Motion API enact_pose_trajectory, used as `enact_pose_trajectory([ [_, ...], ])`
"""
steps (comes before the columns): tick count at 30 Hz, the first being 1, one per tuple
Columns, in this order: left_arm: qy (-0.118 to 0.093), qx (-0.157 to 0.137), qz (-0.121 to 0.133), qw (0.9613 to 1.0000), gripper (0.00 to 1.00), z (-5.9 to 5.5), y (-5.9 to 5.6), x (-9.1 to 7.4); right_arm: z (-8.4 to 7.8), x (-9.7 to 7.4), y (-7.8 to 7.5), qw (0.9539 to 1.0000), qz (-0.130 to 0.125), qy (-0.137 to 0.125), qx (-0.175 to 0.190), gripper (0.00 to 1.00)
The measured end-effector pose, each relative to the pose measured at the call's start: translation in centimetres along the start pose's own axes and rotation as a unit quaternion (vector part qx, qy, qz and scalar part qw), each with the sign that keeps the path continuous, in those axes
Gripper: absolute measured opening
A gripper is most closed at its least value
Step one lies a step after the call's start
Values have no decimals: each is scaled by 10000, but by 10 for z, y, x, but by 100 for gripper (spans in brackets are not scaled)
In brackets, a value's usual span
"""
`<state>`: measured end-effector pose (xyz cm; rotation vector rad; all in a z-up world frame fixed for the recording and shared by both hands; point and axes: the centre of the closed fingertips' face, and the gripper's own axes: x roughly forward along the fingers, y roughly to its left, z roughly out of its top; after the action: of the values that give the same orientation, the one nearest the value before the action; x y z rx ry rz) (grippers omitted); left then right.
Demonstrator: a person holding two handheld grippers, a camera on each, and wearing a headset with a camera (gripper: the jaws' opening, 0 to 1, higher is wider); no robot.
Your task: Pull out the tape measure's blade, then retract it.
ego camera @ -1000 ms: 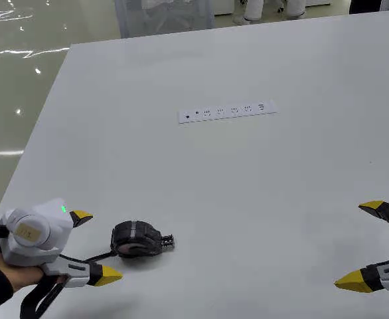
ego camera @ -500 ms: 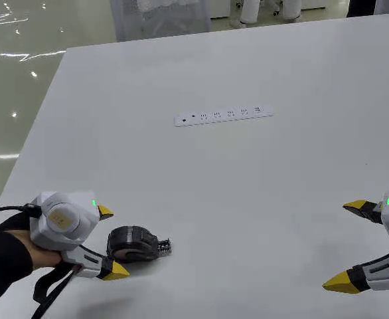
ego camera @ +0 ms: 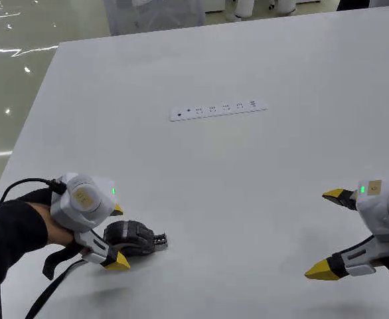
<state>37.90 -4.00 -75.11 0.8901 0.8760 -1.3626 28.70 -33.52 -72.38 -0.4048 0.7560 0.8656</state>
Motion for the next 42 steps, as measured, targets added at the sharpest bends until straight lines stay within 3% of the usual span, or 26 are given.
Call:
enact_pose_trajectory([
  [3, 39, 44, -84, 9999, 59, 2, -4, 0, 5, 5, 0, 9999, 41, 6, -109, 99],
  [10, -8, 75, -43, 10000, 49, 10, -1, 1, 14, 20, -5, 9995, 138, 1, -295, 99],
  [15, -20, 184, -209, 9996, 35, 14, -5, 3, 22, 30, -8, 9990, 289, -69, -324, 99],
  [18, 51, 300, -143, 9994, 31, 13, -3, 5, 27, 34, -7, 9985, 340, -44, -426, 97],
  [22, 144, 394, -127, 9990, 31, 11, -1, 8, 32, 42, -6, 9972, 455, 19, -595, 96],
  [26, 187, 262, -108, 9994, 31, 10, 3, 11, 41, 50, -3, 9952, 552, 5, -804, 92],
  [31, 181, 298, -135, 9993, 31, 9, 1, 10, 50, 61, -1, 9940, 693, -62, -850, 87],
  [35, 294, 535, -95, 9981, 30, 8, -1, 12, 55, 71, 0, 9936, 756, -66, -839, 84],
  [38, 347, 551, -5, 9979, 30, 7, -1, 13, 60, 77, 0, 9934, 767, -100, -847, 81],
  [42, 266, 555, 43, 9981, 30, 7, 0, 12, 68, 85, 4, 9928, 819, -136, -866, 79],
])
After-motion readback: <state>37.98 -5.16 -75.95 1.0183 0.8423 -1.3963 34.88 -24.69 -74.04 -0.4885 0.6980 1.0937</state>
